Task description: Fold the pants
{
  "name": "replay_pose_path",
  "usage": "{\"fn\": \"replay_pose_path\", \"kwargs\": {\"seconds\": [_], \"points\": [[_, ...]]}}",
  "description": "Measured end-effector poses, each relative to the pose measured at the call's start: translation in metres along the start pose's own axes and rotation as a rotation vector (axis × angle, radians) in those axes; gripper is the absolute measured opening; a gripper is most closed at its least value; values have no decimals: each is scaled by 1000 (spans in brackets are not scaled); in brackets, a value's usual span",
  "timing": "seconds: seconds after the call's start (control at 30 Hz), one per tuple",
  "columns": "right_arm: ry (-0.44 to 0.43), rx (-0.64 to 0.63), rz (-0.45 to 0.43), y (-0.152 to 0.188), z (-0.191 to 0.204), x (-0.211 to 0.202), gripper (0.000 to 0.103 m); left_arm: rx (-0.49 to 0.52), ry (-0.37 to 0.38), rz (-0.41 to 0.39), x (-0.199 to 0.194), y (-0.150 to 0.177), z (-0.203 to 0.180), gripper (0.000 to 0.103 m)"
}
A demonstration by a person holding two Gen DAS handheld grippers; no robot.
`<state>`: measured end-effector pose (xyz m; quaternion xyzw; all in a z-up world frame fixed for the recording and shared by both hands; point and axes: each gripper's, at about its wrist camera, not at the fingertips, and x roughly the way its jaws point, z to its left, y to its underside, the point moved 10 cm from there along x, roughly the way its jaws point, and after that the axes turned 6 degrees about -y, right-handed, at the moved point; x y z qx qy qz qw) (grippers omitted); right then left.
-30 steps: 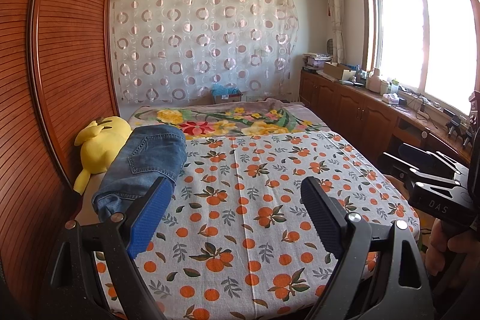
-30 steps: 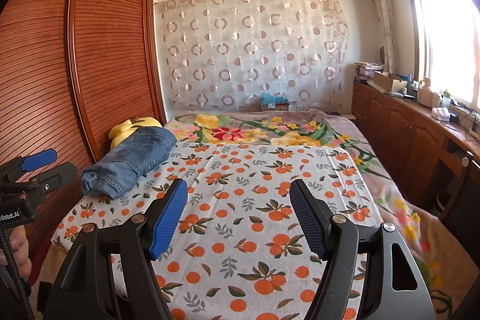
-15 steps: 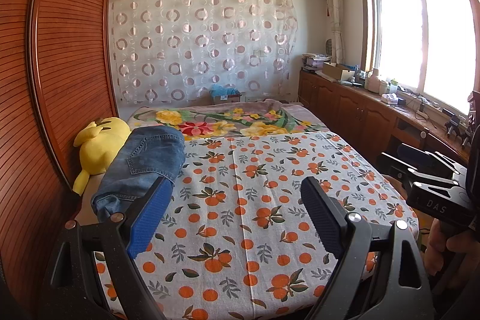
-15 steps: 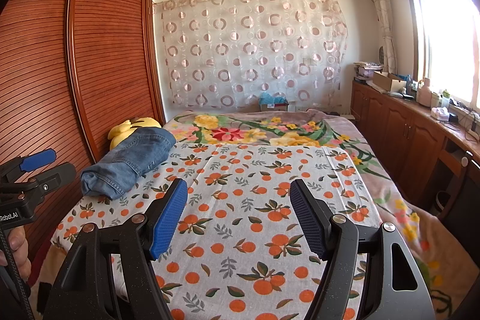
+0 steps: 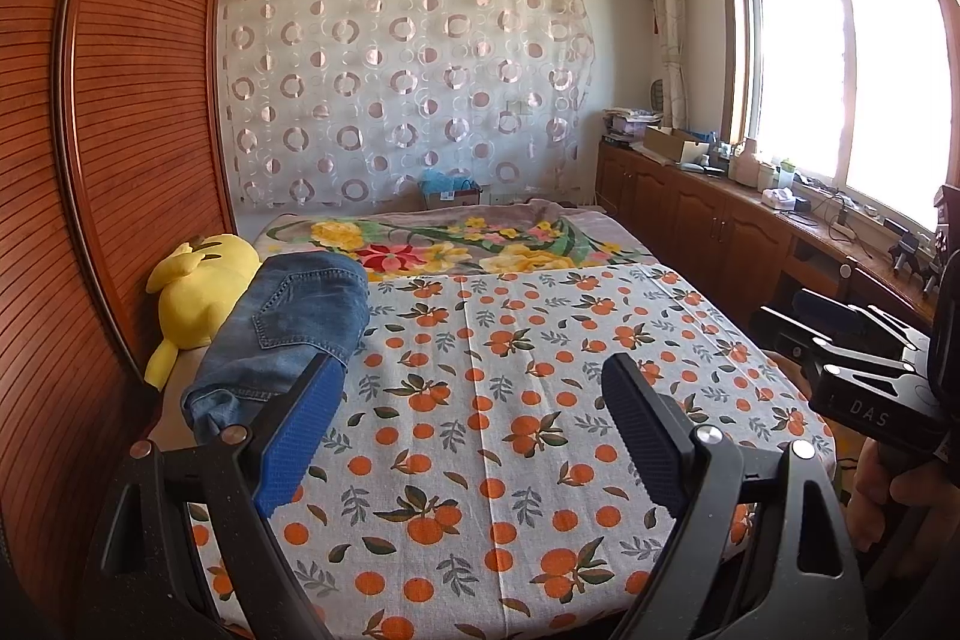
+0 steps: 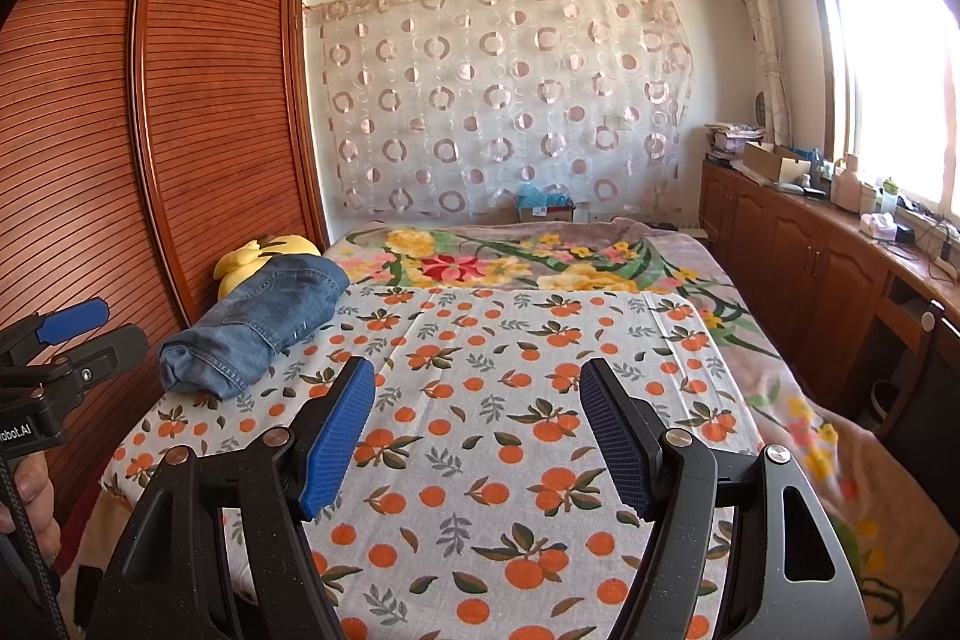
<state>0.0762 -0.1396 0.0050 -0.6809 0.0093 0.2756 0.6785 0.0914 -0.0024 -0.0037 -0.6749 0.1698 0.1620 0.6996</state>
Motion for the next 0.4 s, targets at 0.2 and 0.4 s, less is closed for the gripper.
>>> {"fn": "replay_pose_path", "kwargs": {"seconds": [0.2,0.4], "points": [[0,1,1,1,1,0,73,-1,0,0,0,1,0,89],[5,3,3,2,3,0,73,-1,0,0,0,1,0,89]]}}
